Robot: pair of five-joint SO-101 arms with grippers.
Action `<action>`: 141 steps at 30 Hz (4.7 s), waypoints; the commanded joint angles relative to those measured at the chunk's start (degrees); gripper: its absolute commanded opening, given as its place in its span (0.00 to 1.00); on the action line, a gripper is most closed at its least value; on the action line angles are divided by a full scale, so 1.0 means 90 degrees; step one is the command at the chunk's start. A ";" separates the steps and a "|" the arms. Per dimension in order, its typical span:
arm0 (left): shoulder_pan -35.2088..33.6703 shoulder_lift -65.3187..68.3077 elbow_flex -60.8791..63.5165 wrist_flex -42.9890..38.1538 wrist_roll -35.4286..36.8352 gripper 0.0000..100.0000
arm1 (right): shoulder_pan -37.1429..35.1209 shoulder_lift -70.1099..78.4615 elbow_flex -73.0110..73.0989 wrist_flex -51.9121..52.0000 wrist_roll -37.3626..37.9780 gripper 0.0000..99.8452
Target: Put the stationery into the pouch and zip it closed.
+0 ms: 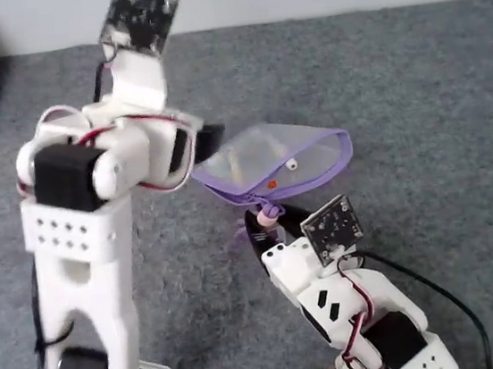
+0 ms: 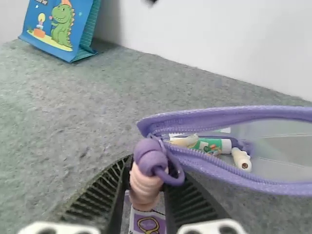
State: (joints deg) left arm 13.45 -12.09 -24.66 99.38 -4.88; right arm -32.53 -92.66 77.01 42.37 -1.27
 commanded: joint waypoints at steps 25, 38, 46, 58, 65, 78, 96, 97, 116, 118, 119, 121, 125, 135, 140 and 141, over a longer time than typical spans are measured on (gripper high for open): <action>0.1104 -0.5284 0.8581 -0.5011 -0.1983 0.29 | 0.0357 -0.0083 -0.0342 0.0063 0.0459 0.01; 0.1289 -0.5275 0.9245 -0.6496 -0.1719 0.29 | 0.0308 -0.0093 -0.0694 0.0630 0.0459 0.01; 0.1319 -0.5284 0.9353 -0.6652 -0.1729 0.29 | 0.0308 -0.0093 -0.0899 0.0952 0.0459 0.01; 0.2032 -0.5324 1.0085 -0.7863 -0.1729 0.22 | -0.0200 -0.0093 -0.1495 0.2056 0.0459 0.01; 0.2032 -0.5324 1.0525 -0.8635 -0.1719 0.14 | -0.0230 -0.0093 -0.1553 0.2173 0.0459 0.01; 0.1993 -0.5333 1.0486 -0.8274 -0.1719 0.01 | 0.1070 -0.0063 -0.1514 0.1519 0.0635 0.01; 0.1475 -0.7531 1.0388 -0.6066 -0.1553 0.01 | 0.3668 -0.0015 -0.0293 -0.1841 0.0322 0.01; 0.1475 -0.7658 1.0398 -0.5988 -0.1553 0.01 | 0.3766 -0.0015 -0.0293 -0.1910 0.0322 0.01; 0.2061 -0.8010 1.0398 -0.6056 -0.0127 0.28 | 0.2369 -0.0093 -0.0694 -0.0864 0.0176 0.01; 0.2061 -0.8010 1.0398 -0.6242 -0.0107 0.28 | 0.2193 -0.0103 -0.1006 -0.0454 0.0137 0.01; 0.2081 -0.8010 1.0398 -0.6339 -0.0107 0.28 | 0.2115 -0.0151 -0.1133 -0.0259 0.0137 0.01; 0.2100 -0.8010 1.0398 -0.6554 -0.0107 0.28 | 0.1958 -0.0396 -0.1260 0.0005 0.0137 0.01; 0.2110 -0.7971 1.0515 -0.7013 -0.0107 0.28 | 0.1744 -0.1177 -0.1250 0.0308 0.0186 0.01; 0.2647 -0.7971 1.1189 -0.7795 -0.0147 0.28 | 0.1187 -0.1255 -0.1973 0.1333 0.0147 0.01; 0.2657 -0.7971 1.1179 -0.7795 -0.0147 0.28 | 0.0864 -0.1265 -0.2217 0.1792 0.0156 0.01; 0.2657 -0.7971 1.1179 -0.7814 -0.0147 0.28 | 0.0757 -0.1265 -0.2276 0.1910 0.0166 0.01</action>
State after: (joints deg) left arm 37.10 -83.21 76.88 30.81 -6.46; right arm -23.56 -103.65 60.75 57.85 0.48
